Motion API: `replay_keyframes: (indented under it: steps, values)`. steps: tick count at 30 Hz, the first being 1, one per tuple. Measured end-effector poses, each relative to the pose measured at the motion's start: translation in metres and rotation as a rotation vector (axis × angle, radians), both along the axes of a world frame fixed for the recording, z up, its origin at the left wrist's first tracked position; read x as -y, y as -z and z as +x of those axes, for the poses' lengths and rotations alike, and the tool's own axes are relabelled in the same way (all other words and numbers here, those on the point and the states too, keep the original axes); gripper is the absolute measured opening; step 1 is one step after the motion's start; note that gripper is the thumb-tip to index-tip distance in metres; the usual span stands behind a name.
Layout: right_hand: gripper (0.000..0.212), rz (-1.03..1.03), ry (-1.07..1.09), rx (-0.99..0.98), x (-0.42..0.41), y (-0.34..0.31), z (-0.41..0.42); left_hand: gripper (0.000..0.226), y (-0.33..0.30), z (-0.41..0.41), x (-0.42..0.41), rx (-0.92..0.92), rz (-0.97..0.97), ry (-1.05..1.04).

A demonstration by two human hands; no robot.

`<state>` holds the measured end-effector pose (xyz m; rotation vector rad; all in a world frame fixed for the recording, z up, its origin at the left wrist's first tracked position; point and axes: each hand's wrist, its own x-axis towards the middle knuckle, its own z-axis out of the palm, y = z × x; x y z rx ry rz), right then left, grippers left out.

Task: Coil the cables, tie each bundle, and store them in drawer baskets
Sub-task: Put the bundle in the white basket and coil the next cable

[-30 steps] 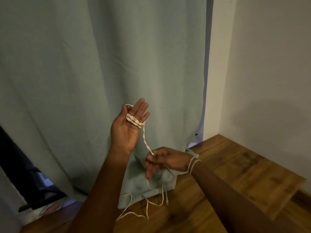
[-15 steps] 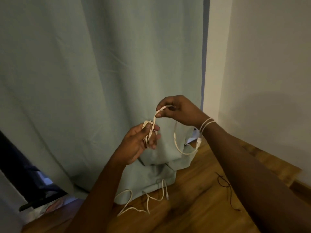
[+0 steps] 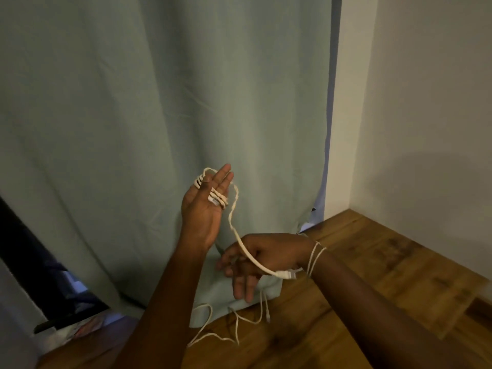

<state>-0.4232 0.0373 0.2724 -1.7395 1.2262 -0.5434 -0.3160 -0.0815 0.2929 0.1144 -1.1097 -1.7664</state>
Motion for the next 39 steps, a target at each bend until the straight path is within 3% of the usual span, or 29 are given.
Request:
replay_keyframes:
  steps: [3,6,9,12,14,16,20,22,25,28,30,32,34,39]
  values:
    - [0.029,-0.084,0.021,-0.101,-0.012,-0.013,0.002,0.027,0.008,-0.001,0.009,0.107,-0.011,-0.132]
    - [0.023,-0.171,0.290,-0.034,-0.022,-0.022,-0.007,0.019,0.009,0.001,0.015,0.168,0.031,-0.196]
    - [0.038,-0.196,0.516,0.258,-0.022,-0.013,-0.019,0.016,0.012,0.003,0.023,0.203,0.035,-0.227]
    - [0.065,-0.125,0.317,0.532,-0.024,-0.005,-0.035,0.017,0.014,0.004,0.026,0.220,0.041,-0.225]
    - [0.061,-0.132,0.180,0.621,-0.022,0.006,-0.045,0.016,0.015,0.001,0.028,0.227,0.081,-0.210]
    - [0.043,-0.159,0.220,0.488,-0.017,0.014,-0.049,0.012,0.014,-0.001,0.029,0.145,0.153,-0.155]
    - [0.026,-0.191,0.193,-0.089,-0.011,0.025,-0.037,0.028,0.006,0.001,0.040,0.043,0.249,-0.185]
    - [0.027,-0.164,0.143,-0.243,-0.008,0.017,-0.030,0.022,0.007,-0.003,0.044,0.123,0.199,-0.271]
    - [0.026,-0.180,0.111,-0.324,-0.006,-0.014,-0.026,0.013,0.020,-0.014,0.038,0.423,-0.160,-0.365]
    - [0.023,-0.270,0.090,-0.398,-0.014,-0.058,-0.033,0.021,0.035,-0.012,0.015,0.679,-0.453,-0.242]
    - [0.020,-0.348,0.150,-0.468,-0.017,-0.079,-0.049,0.022,0.045,-0.008,0.007,0.736,-0.414,-0.080]
    - [0.020,-0.531,0.225,-0.604,-0.012,-0.098,-0.067,0.023,0.050,0.003,0.007,0.618,-0.370,0.143]
    - [0.024,-0.681,0.346,-0.612,0.002,-0.102,-0.083,0.026,0.047,0.011,0.006,0.425,-0.220,0.347]
    - [0.029,-0.666,0.680,0.023,0.030,-0.028,-0.076,0.025,0.031,0.007,-0.005,0.047,-0.062,0.618]
